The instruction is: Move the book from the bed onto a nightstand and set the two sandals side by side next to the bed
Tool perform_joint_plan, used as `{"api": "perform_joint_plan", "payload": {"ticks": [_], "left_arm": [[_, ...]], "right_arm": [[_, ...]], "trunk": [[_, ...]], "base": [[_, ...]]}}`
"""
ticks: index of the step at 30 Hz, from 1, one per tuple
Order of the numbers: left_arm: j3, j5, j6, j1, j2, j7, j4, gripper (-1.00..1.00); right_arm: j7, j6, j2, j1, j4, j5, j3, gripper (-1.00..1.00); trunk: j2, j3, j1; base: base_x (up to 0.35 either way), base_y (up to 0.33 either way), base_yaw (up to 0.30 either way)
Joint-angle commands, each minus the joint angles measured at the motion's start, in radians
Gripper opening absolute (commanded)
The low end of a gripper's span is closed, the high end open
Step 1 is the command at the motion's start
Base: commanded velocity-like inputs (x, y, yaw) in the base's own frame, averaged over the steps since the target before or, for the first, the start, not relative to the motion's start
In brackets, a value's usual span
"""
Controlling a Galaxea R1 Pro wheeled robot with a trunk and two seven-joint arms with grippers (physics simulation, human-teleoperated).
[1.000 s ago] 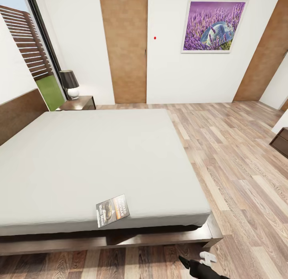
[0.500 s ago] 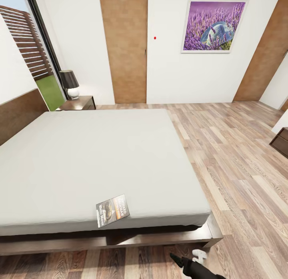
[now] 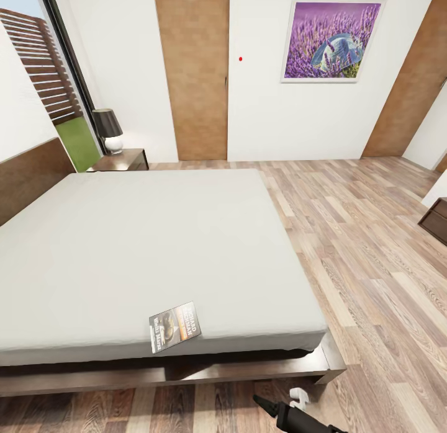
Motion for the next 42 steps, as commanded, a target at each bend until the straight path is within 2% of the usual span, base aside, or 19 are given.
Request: {"api": "perform_joint_plan", "payload": {"ticks": [1, 11, 13, 21, 25, 32, 42], "left_arm": [[-0.008, 0.008, 0.01, -0.001, 0.002, 0.007, -0.001, 1.0], [-0.007, 0.008, 0.01, -0.001, 0.002, 0.007, -0.001, 1.0], [-0.007, 0.008, 0.01, -0.001, 0.002, 0.007, -0.001, 1.0], [-0.007, 0.009, 0.01, -0.001, 0.002, 0.007, -0.001, 1.0], [-0.008, 0.008, 0.01, -0.001, 0.002, 0.007, -0.001, 1.0], [-0.011, 0.007, 0.01, -0.001, 0.002, 0.007, -0.001, 1.0], [-0.012, 0.007, 0.01, -0.001, 0.002, 0.007, 0.0, 1.0]], "right_arm": [[0.017, 0.014, 0.005, -0.001, -0.003, 0.007, -0.008, 1.0], [0.076, 0.025, 0.037, -0.001, -0.004, 0.01, 0.05, 1.0], [0.093, 0.025, 0.05, -0.001, -0.004, 0.01, 0.058, 1.0], [0.105, 0.024, 0.073, -0.008, -0.006, 0.008, 0.065, 1.0], [0.102, 0.025, 0.079, -0.029, -0.005, 0.007, 0.065, 1.0], [0.061, 0.029, 0.106, -0.09, -0.003, 0.005, 0.065, 1.0], [0.006, 0.067, 0.128, -0.13, -0.001, 0.004, 0.065, 1.0]], "trunk": [[-0.001, -0.001, 0.0], [-0.001, -0.001, 0.0], [-0.001, -0.001, 0.0], [-0.001, -0.001, 0.0], [-0.001, -0.001, 0.0], [-0.001, -0.001, 0.0], [-0.001, -0.001, 0.0]], "base": [[0.0, 0.0, 0.0], [0.0, 0.0, 0.0], [0.0, 0.0, 0.0], [0.0, 0.0, 0.0], [0.0, 0.0, 0.0], [0.0, 0.0, 0.0], [0.0, 0.0, 0.0]]}}
